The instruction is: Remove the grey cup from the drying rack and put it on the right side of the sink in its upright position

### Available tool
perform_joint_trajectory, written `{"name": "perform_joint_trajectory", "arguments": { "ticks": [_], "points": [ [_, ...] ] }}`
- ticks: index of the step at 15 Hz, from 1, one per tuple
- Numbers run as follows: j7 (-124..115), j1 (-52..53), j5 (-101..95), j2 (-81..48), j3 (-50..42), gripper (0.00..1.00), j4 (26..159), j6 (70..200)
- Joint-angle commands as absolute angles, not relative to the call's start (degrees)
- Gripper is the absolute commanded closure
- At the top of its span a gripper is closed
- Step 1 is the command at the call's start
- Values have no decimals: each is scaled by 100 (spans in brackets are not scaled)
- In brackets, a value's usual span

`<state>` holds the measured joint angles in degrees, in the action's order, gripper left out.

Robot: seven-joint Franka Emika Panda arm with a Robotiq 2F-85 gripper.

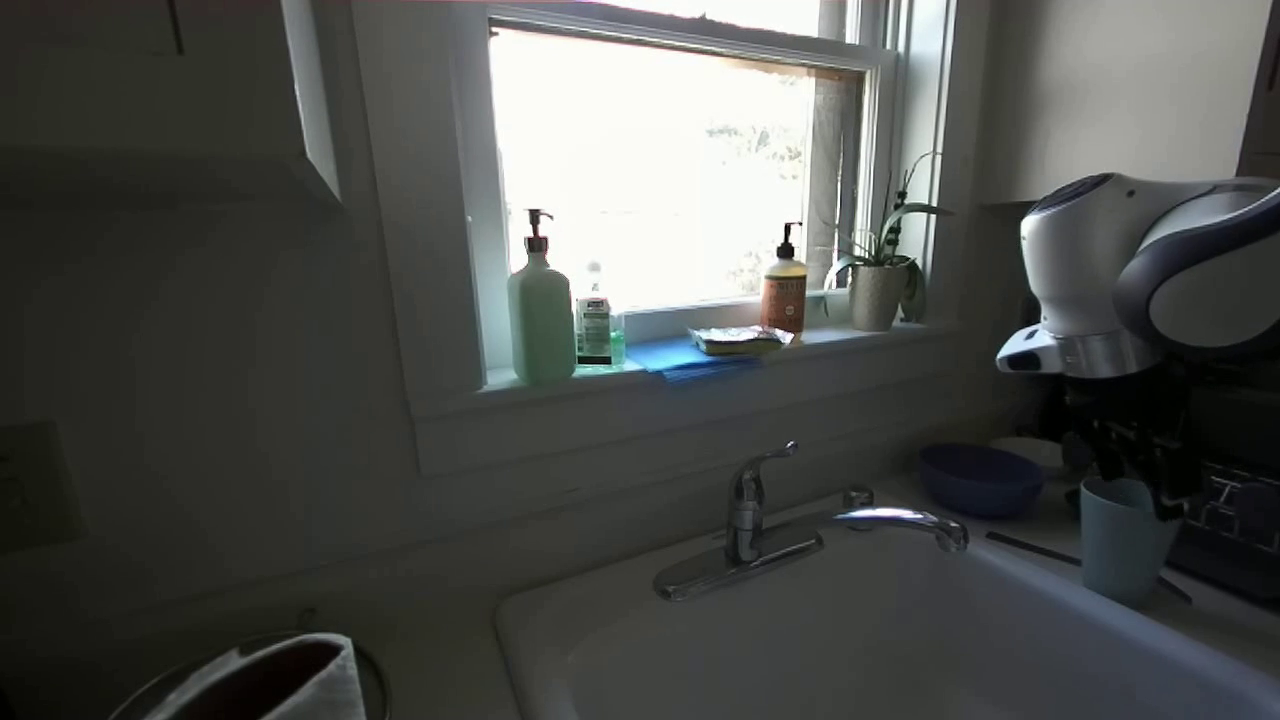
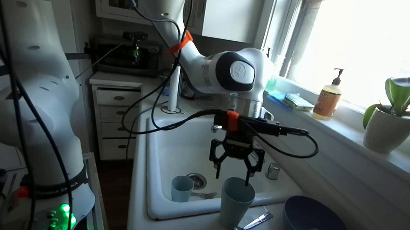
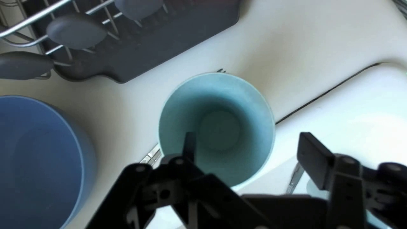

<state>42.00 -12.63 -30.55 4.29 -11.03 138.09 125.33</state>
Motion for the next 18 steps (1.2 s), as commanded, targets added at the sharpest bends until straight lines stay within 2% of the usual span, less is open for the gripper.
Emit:
{"name": "perform_joint_trajectory", "arguments": {
  "ticks": [1,11,18],
  "points": [
    [4503,-1279,-2898,1160,-1272,0,14079,12756],
    [5720,-1201,-1259,1868,-1730,0,13490,11603],
    [5536,-1230,-1324,1811,-1740,0,13474,11713]
  ]
}}
